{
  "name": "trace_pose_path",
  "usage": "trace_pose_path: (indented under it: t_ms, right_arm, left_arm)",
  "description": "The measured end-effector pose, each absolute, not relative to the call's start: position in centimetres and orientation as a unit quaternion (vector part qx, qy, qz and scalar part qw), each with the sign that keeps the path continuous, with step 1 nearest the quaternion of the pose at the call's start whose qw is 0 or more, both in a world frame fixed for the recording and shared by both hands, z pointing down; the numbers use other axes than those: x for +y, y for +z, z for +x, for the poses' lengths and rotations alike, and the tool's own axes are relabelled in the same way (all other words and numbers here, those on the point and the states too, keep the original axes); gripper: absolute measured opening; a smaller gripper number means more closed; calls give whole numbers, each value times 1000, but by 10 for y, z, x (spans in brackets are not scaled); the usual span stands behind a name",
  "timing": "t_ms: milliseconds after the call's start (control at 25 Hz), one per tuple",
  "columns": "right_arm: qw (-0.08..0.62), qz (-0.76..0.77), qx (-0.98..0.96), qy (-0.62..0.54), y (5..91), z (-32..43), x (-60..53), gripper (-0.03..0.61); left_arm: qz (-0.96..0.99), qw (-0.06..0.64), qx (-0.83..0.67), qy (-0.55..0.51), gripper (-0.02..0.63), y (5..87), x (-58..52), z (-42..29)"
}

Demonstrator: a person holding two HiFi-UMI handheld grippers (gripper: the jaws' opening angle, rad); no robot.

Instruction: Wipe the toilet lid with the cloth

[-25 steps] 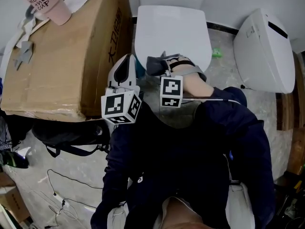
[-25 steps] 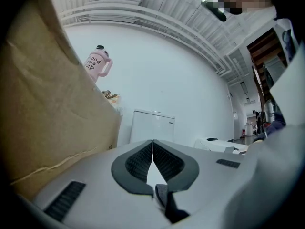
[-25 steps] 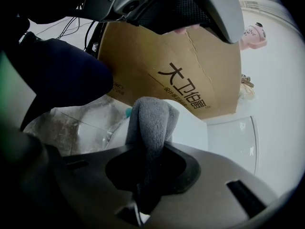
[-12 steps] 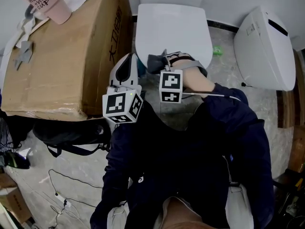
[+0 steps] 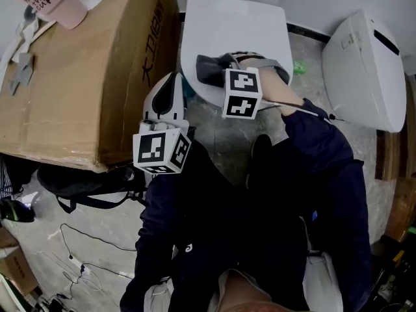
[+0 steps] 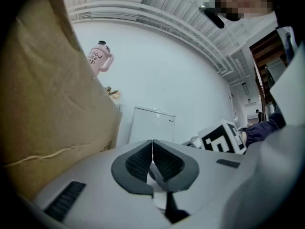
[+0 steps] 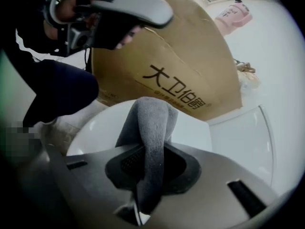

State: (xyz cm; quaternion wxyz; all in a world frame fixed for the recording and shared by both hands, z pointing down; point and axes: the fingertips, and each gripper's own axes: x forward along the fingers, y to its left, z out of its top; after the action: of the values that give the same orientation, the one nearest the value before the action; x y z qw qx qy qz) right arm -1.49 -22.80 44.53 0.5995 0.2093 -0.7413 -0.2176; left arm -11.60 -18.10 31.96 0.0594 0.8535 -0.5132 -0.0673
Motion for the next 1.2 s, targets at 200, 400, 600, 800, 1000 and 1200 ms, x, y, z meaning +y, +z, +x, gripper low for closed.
trace_pose_path:
  t_ms: [200,400,600,800,1000,1200]
  right_arm:
    - [570,319,-696,-299,407,-5,-338,64]
    - [569,351,-661,-341,395,-2,-432,64]
    - [570,355,-653,-349,413,-16,-506,64]
    - [581,357,-645,-345,431,-28,-537,63]
    - [604,327,-636,-351,432,-33,-522,63]
    - [621,298,-637,-346,438,-43,-487,63]
  left_arm:
    - [845,59,-528,-56,17,321,-175,-118]
    - [836,63,-544,-34,17,325,-165,-118]
    - [819,59,-570,-23,17,319,-166,-135]
    - [810,61,-582,-28,17,324,-162,-141]
    - [809,70,-582,-38,17,331,-165,-146]
    - [814,57,-577,-43,17,321,-160,-148]
